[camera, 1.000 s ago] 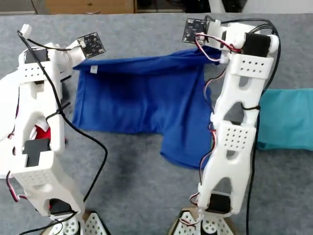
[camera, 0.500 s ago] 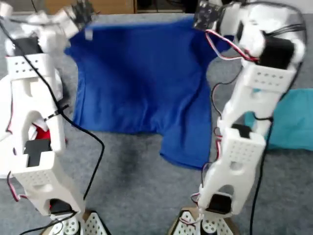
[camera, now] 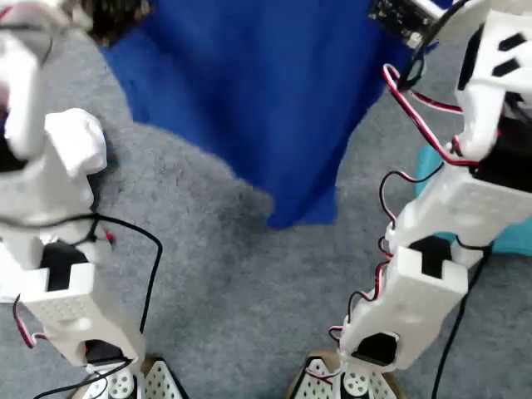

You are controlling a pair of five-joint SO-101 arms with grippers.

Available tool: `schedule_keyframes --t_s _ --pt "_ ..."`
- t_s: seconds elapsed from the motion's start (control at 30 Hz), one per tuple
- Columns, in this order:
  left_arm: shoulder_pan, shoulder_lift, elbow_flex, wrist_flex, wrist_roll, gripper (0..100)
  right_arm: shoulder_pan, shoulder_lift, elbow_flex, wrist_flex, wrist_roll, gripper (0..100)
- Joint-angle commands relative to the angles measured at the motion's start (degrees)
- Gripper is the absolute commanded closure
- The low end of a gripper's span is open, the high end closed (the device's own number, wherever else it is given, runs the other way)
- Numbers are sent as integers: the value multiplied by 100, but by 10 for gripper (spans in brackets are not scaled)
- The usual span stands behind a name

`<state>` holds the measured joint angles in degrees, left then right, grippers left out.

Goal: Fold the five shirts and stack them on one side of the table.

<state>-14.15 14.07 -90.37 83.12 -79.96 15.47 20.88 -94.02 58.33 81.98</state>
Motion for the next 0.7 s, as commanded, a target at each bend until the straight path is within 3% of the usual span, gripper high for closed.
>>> schedule_keyframes --t_s 0.0,0.17,0.5,0.67 --pt "-176 -180 -554 1055 -378 982 409 -295 -145 -563 255 996" --pt "-580 -523 -536 1081 -466 983 426 -646 -145 -501 264 996" --pt "-607 -1209 -536 1116 -466 982 998 -1332 -154 897 404 996" --pt "-598 -1675 -527 1600 -466 982 1279 -1675 -154 1257 413 996"
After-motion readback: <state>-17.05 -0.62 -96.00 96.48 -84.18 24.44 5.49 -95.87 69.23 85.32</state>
